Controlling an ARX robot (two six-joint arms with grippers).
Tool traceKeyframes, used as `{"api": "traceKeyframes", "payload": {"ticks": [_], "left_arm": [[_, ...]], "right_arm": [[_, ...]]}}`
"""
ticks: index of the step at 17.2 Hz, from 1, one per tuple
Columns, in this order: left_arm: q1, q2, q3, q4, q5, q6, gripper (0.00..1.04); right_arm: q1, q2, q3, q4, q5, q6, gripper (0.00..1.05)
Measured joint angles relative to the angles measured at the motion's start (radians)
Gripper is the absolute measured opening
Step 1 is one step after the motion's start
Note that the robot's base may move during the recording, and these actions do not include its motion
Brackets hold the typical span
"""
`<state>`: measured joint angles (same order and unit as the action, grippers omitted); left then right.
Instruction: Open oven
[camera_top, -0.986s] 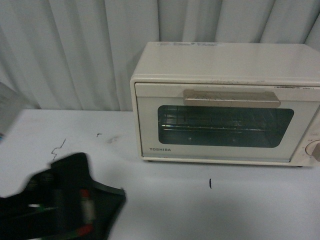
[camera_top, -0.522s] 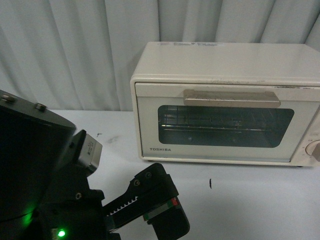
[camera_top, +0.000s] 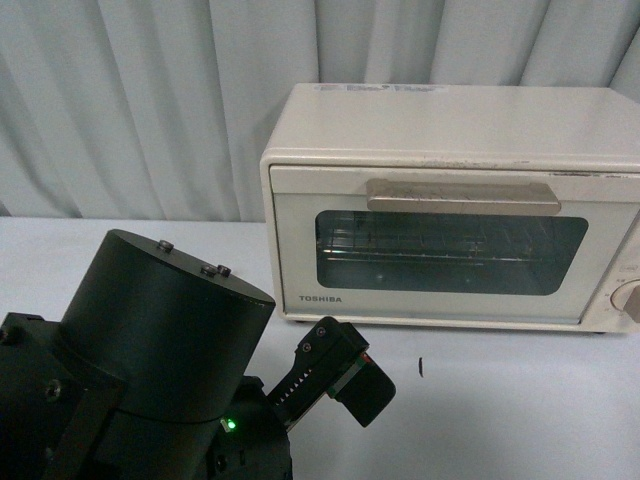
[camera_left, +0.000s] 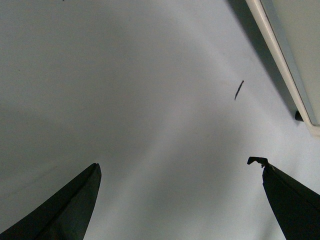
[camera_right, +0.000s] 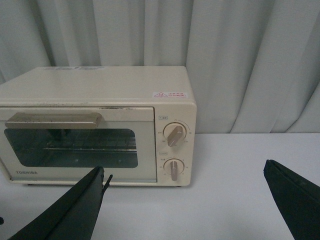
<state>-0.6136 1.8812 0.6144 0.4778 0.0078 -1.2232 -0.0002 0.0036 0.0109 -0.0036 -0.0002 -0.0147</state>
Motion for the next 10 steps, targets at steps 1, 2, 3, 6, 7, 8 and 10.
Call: {"api": "traceKeyframes", "payload": {"ticks": [1,2,3,6,7,8,10], "left_arm": [[0.002,0.021,0.009,0.010,-0.005,-0.016,0.98],[0.002,0.031,0.016,0.011,-0.010,-0.031,0.98],[0.002,0.036,0.024,0.022,-0.016,-0.051,0.98],[-0.008,0.065,0.050,0.032,-0.035,-0.073,0.98],[-0.016,0.077,0.056,0.031,-0.043,-0.083,0.98],[-0.026,0.086,0.062,0.030,-0.053,-0.087,0.98],[-0.039,0.092,0.065,0.030,-0.058,-0.087,0.98]], "right_arm": [[0.000,0.000,0.000,0.000,0.000,0.000,0.98],[0.000,0.000,0.000,0.000,0.000,0.000,0.98],[0.000,0.000,0.000,0.000,0.000,0.000,0.98],[0.000,0.000,0.000,0.000,0.000,0.000,0.98],[0.000,0.000,0.000,0.000,0.000,0.000,0.98],[0.000,0.000,0.000,0.000,0.000,0.000,0.98],[0.000,0.000,0.000,0.000,0.000,0.000,0.98]]}}
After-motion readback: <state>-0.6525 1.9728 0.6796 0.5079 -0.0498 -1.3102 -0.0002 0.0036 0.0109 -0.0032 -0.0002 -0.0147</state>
